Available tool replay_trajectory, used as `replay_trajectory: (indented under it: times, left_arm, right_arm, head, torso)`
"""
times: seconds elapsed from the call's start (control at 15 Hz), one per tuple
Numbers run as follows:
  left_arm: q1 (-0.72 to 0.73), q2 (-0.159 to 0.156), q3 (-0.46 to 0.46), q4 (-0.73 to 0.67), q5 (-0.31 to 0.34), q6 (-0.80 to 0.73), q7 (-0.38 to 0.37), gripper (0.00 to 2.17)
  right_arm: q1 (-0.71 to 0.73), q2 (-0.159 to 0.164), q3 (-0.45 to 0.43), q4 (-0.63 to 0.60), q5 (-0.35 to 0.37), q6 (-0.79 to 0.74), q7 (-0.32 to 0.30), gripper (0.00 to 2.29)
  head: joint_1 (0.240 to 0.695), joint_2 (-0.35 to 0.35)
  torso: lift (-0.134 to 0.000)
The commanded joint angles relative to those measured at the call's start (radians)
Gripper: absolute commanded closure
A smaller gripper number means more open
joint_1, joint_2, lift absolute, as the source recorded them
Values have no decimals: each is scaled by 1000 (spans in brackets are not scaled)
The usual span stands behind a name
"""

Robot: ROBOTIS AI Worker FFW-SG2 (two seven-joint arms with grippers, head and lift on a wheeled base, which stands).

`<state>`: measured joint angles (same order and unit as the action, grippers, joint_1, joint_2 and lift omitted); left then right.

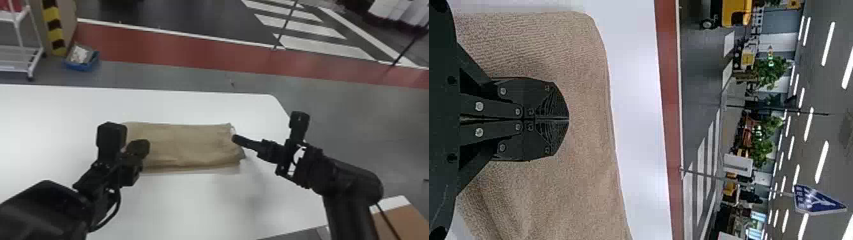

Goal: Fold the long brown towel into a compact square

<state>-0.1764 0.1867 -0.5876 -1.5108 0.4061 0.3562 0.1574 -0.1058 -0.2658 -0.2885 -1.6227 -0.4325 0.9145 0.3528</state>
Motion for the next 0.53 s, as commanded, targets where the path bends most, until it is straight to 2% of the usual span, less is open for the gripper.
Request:
replay_trajectory:
  times: [0.0,0.2,0.27,0.47]
  left_arm:
    - [2,5,3,0,2,2,-1,2064]
    - [2,7,11,0,2,2,-7,2061]
    - [2,7,11,0,7,2,-7,2061]
    - [5,10,12,-5,11,-1,-9,2064]
  right_arm:
    - [-28,3,28,23,1,18,0,292]
    - [-45,13,48,55,3,27,-8,353]
    - [-45,14,49,61,8,24,-29,410]
    - [-57,14,58,80,27,24,-43,410]
  head:
    - [695,-326]
    - [695,-302]
    - [695,-297]
    - [695,-297]
  torso:
    - [-120]
    - [-120]
    - [-120]
    - [-120]
